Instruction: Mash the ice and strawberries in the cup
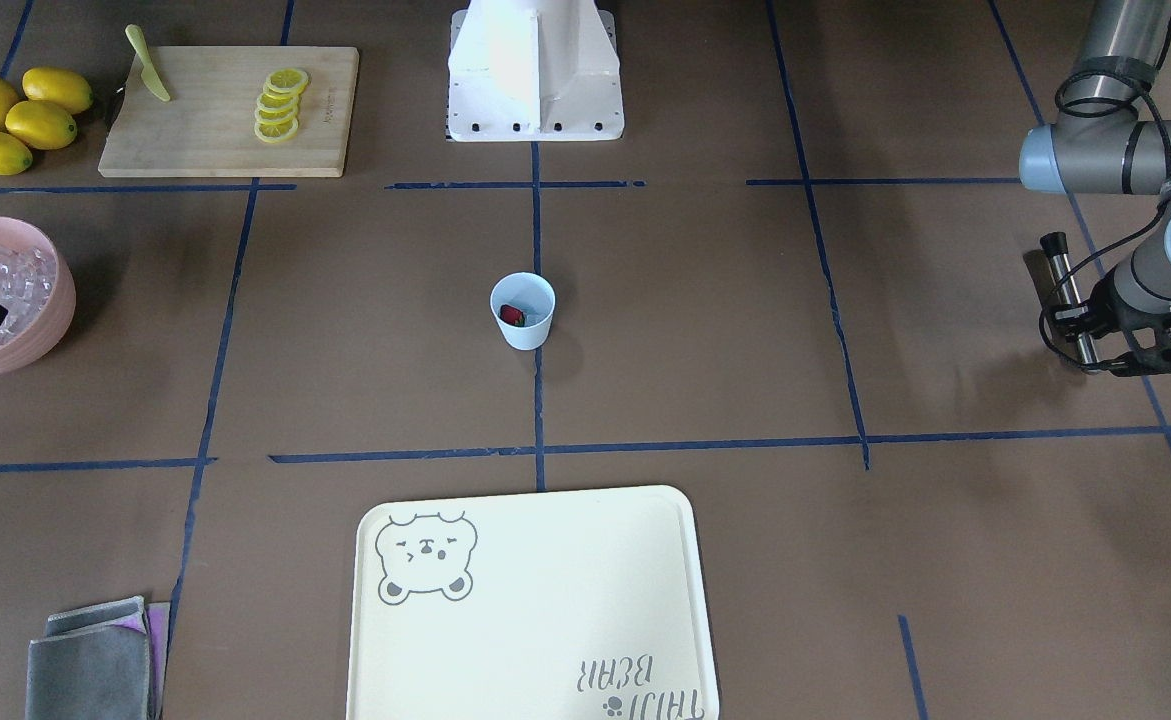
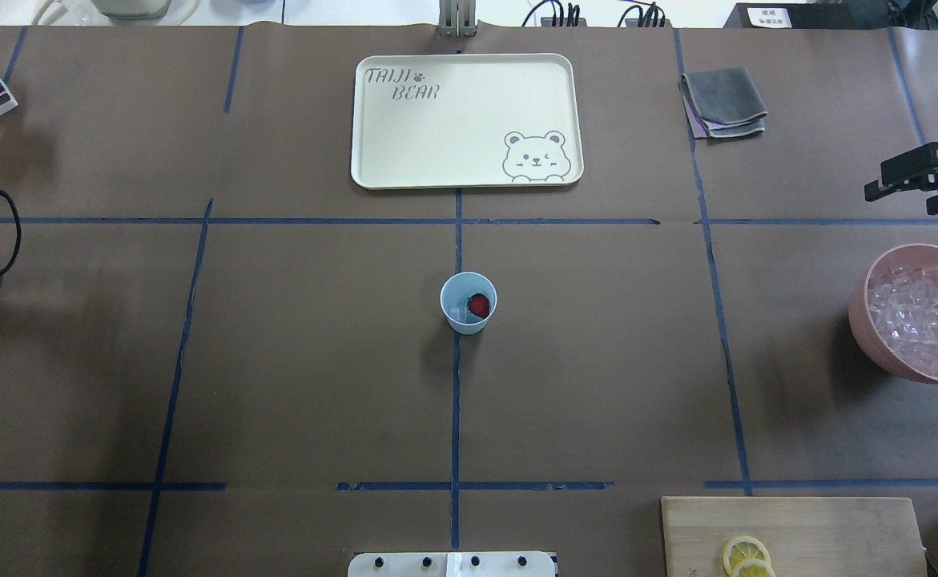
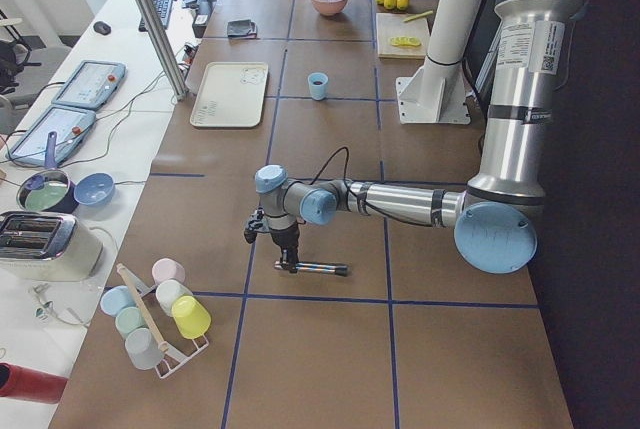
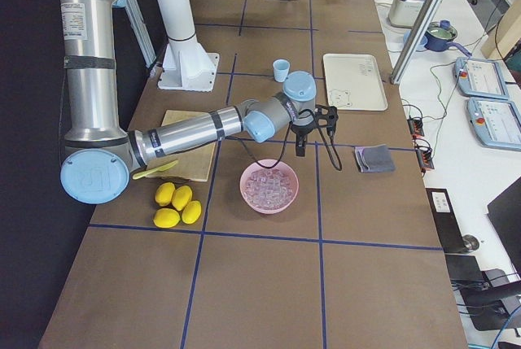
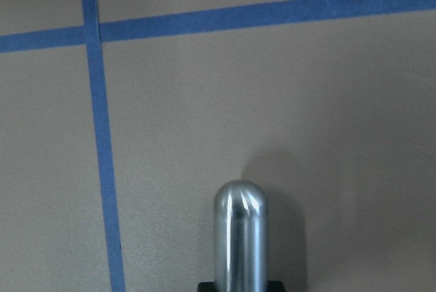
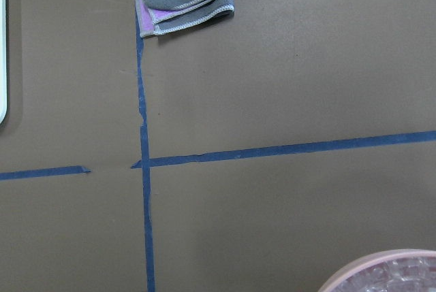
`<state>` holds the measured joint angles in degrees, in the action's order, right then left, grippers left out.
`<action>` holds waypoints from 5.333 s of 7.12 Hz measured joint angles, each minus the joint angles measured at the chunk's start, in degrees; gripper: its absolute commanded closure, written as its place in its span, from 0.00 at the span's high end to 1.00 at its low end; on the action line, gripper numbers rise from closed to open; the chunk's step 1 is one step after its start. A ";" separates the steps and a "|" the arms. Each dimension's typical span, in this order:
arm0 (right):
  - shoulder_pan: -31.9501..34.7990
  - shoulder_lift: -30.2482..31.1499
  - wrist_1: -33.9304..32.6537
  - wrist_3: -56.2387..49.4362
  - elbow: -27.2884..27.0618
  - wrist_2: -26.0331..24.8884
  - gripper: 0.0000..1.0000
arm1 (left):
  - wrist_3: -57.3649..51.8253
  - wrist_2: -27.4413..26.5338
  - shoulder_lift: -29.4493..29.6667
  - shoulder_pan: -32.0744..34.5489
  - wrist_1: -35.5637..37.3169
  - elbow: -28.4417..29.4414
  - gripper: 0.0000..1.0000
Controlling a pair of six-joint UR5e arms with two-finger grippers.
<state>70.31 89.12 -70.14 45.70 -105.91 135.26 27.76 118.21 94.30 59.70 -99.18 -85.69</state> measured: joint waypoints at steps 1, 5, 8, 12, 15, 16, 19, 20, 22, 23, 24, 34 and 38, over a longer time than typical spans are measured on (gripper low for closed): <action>0.00 -0.03 0.00 0.00 0.00 0.00 1.00 | -0.05 0.00 0.15 0.03 -0.02 -0.14 0.99; 0.47 -2.92 -6.98 -0.23 -1.95 0.67 1.00 | -0.36 4.20 -2.47 3.54 3.91 -14.89 0.99; 5.06 -1.55 -11.41 -6.48 -4.06 0.66 1.00 | -14.75 12.14 -3.76 14.56 20.74 -29.40 1.00; 14.15 7.37 -22.17 -39.03 -2.03 -1.99 1.00 | -37.80 21.77 -5.58 29.55 24.63 -18.33 1.00; 17.04 7.86 -26.89 -49.65 0.70 -4.22 1.00 | -39.77 22.20 -5.67 31.04 22.13 -11.77 1.00; 17.32 7.87 -26.94 -49.99 1.28 -4.01 1.00 | -39.25 22.10 -6.00 30.98 21.95 -11.61 1.00; 17.48 8.10 -26.63 -50.16 2.14 -2.48 1.00 | -37.99 21.84 -6.83 29.85 21.53 -12.09 1.00; 17.47 8.24 -26.58 -50.32 2.22 -2.44 1.00 | -37.82 21.92 -6.98 29.21 20.92 -11.97 1.00; 17.35 8.44 -26.51 -50.43 2.32 -2.41 1.00 | -37.70 21.81 -7.61 28.57 19.78 -11.90 1.00; 17.23 8.46 -26.52 -50.35 2.59 -2.39 1.00 | -37.77 21.51 -7.81 28.50 19.45 -11.66 1.00; 17.06 8.48 -26.54 -50.25 2.97 -2.38 1.00 | -37.81 21.10 -7.92 28.48 19.37 -11.78 1.00; 16.23 7.90 -24.07 -49.80 4.90 -2.33 1.00 | -37.52 20.83 -8.24 26.78 19.45 -9.85 1.00; 15.81 6.80 -23.94 -49.78 5.02 -1.25 1.00 | -37.57 20.92 -8.20 26.70 19.31 -9.86 1.00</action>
<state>86.12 95.92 -94.07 -4.07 -100.89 134.01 -9.81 139.13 86.10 86.40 -79.87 -95.56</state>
